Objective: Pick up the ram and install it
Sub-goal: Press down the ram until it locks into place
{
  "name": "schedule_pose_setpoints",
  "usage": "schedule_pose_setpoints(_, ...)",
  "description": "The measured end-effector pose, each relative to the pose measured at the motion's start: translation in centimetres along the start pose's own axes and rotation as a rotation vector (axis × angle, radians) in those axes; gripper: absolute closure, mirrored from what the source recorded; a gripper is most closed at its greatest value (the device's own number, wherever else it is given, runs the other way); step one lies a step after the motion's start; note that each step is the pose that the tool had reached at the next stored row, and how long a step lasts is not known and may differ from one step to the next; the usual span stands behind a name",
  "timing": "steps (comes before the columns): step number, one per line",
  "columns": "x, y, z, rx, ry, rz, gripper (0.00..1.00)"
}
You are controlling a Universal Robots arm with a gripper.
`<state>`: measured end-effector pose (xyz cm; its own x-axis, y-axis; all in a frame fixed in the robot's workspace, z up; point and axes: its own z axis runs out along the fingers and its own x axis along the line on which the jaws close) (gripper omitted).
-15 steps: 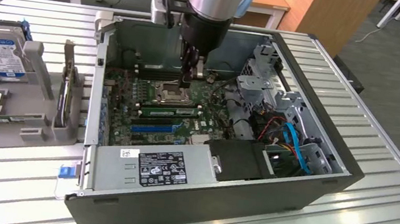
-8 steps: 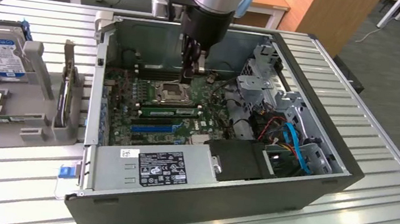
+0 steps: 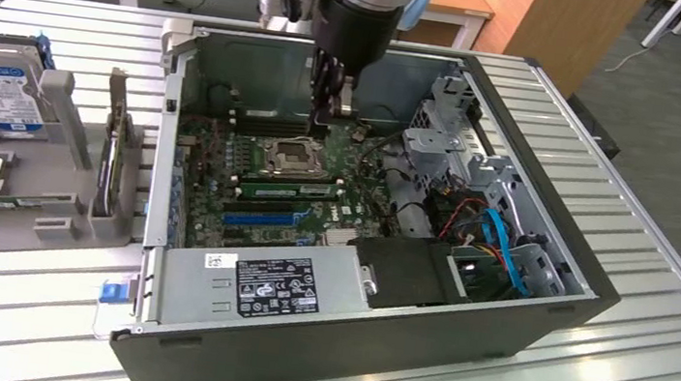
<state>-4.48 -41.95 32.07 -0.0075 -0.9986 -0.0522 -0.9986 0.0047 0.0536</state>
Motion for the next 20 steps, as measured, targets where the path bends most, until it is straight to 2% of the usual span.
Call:
schedule_pose_setpoints(17, -0.01, 0.01, -0.24, 0.0000, 0.0000, 0.001, 0.90)
schedule_pose_setpoints(20, -0.01, 0.01, -0.24, 0.0010, -0.0010, 0.019, 0.90)
